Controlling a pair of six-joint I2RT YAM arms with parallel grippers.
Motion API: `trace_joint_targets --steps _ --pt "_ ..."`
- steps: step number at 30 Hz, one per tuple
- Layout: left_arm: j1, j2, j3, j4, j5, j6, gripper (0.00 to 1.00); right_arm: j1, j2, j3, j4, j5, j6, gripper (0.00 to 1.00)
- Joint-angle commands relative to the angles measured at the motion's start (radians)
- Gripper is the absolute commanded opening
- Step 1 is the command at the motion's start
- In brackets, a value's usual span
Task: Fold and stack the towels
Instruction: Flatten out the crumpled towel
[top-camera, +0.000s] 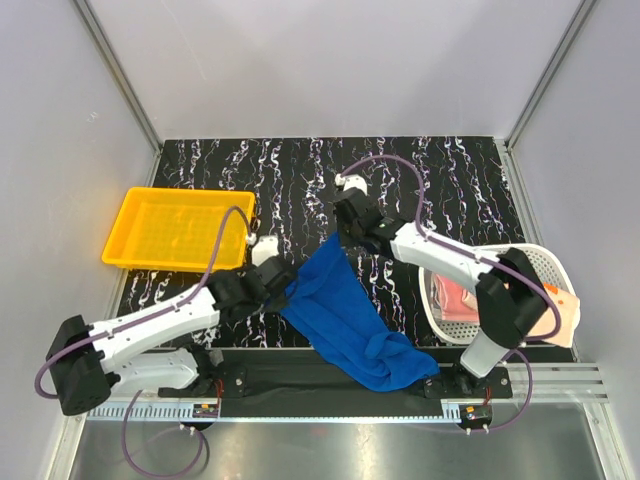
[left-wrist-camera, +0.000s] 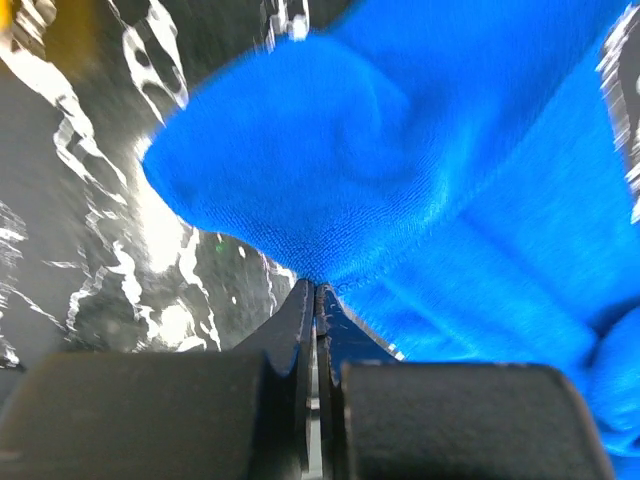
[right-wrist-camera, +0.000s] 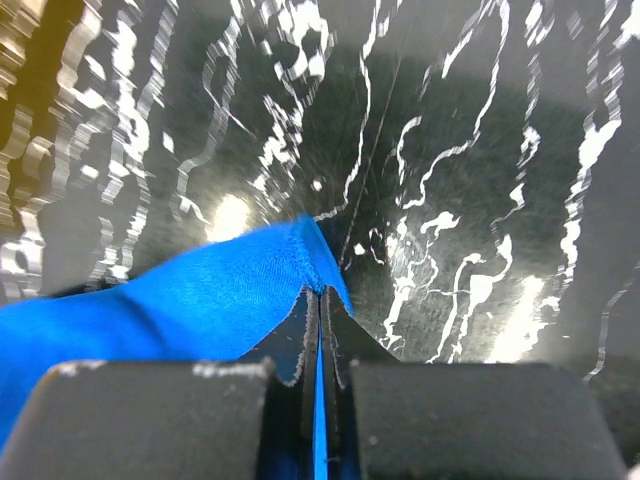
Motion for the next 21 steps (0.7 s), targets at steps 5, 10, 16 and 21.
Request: trace_joint_targets --steps 5,10,16,21 --pt "0.178 -0.032 0.243 -0.018 -0.100 0.130 0.00 -0.024 -0.169 0.157 -0.092 0.100 -0.014 0.00" --pt "0.365 0.058 0.497 0.019 -0.023 0.276 0.00 -0.108 -0.166 0.304 -0.173 0.077 -0.018 0.00" --pt "0.502 0.298 0.824 0.044 0.106 0.420 0.00 -0.246 -0.074 0.502 -0.173 -0.009 -0.057 0.00" --pt "0.575 0.460 1.110 0.056 0.213 0.482 0.00 -0.315 0.047 0.764 -0.176 -0.043 -0.113 0.00"
